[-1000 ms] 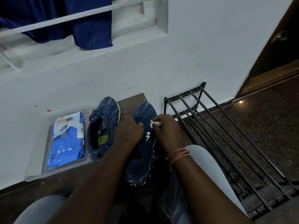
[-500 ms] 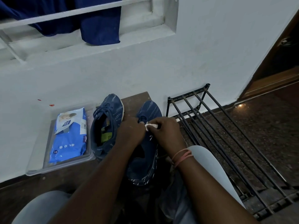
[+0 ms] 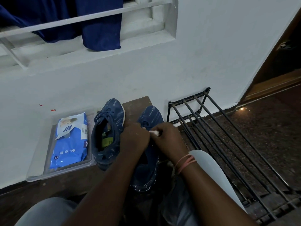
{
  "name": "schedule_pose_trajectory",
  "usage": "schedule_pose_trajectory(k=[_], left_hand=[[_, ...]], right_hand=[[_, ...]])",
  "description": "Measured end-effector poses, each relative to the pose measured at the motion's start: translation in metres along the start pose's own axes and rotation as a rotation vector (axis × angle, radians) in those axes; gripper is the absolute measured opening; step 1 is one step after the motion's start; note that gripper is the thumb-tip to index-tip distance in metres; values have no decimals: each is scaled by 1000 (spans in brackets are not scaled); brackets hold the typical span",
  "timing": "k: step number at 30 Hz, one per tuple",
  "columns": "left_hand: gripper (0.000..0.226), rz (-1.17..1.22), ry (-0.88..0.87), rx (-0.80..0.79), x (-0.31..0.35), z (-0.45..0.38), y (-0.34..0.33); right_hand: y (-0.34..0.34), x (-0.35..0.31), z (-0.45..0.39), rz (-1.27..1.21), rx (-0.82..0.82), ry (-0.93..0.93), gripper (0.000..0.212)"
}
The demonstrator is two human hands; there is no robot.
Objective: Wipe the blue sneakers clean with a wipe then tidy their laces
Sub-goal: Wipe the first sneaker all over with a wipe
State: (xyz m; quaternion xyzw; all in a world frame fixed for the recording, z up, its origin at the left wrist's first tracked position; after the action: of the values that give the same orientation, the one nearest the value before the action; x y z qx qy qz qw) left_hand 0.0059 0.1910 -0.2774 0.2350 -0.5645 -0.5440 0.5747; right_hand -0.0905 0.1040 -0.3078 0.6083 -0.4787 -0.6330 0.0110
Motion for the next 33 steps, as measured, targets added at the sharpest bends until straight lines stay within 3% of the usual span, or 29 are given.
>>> schedule_pose_trajectory(k=[3,9,14,17,21,25,27,30,33], left_hand=[[26,-52,-3,-10,-2,3,1],[28,-151,17,-61,4,28,3],[68,-88,35,52,15,13,-2],[75,-92,-2,176,4,5,-9],[59,-66,-18,196,-2,2,-6],[52,-57,-10,217,-7,0,-5],[52,-68,-2,216,-7,0,-8],[52,-76,15,204,-5,-1,-9],[57,-75,25,214,-7,-1,-11]], right_hand=[[9,0,4,-83,-113,-18,9],[26,33,4,-223,236,-265,4],[21,29,3,-279,284,-260,4],[14,25,1,-231,225,-212,4],[3,22,-4,-92,207,-169,9],[-9,4,5,61,-13,22,13],[-8,6,6,170,25,29,13],[3,16,-1,286,239,-110,16],[-7,2,2,166,88,-32,18]])
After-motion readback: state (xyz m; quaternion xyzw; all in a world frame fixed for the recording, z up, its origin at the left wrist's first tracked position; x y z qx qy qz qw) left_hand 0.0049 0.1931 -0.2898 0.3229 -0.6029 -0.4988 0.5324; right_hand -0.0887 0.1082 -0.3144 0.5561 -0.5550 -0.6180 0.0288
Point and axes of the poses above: each hand's wrist, its own z-axis away from the middle knuckle, its own y-axis out of the back of the hand, x = y × z, the point moved 1 cm from there along -z, towards the middle knuckle, and after that the axes turned 10 degrees about y, right-handed, at the moved point
